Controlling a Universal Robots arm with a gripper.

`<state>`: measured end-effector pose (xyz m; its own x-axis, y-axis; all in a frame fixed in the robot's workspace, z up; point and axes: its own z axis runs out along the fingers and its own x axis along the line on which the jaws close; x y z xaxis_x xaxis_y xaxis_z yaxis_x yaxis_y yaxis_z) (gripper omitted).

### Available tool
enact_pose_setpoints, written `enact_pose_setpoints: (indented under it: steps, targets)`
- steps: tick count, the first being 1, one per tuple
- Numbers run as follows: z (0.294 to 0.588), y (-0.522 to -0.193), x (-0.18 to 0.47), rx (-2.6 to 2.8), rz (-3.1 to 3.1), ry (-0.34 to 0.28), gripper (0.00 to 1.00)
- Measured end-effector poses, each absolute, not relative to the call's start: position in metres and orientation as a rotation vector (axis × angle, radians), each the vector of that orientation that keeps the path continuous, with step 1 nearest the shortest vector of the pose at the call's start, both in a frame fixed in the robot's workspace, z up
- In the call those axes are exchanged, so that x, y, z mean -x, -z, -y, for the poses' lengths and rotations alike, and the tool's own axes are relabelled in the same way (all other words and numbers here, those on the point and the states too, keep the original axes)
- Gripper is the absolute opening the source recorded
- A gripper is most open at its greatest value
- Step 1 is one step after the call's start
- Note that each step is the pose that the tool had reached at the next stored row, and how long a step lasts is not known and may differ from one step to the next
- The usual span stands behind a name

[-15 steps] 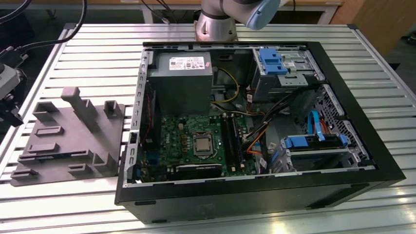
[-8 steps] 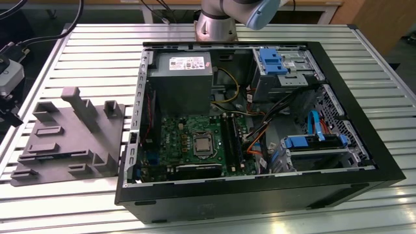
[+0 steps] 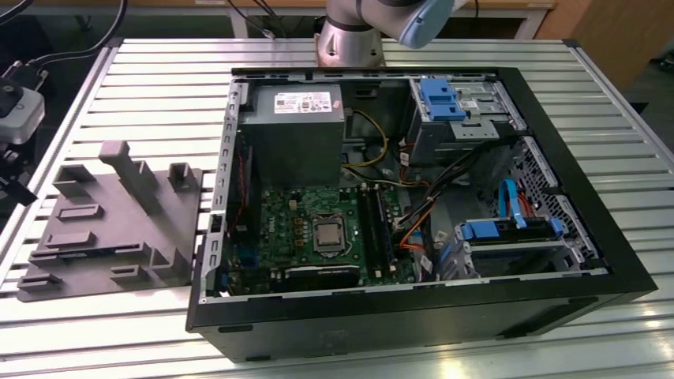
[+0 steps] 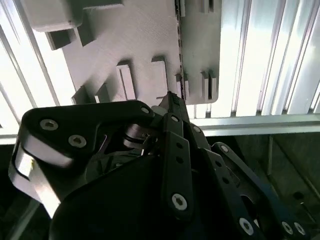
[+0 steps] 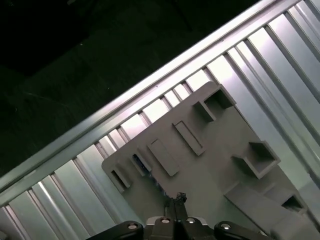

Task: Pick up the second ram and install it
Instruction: 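Pick up the second ram and move it above second insertion slot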

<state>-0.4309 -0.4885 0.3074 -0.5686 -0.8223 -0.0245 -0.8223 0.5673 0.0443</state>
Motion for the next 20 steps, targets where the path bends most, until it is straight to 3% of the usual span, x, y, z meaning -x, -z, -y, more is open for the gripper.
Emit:
enact_pose_setpoints:
  steps: [20]
  targets:
    - [0.4885,-0.3068,0.4308,1.943,-2.478,-0.079,0.11]
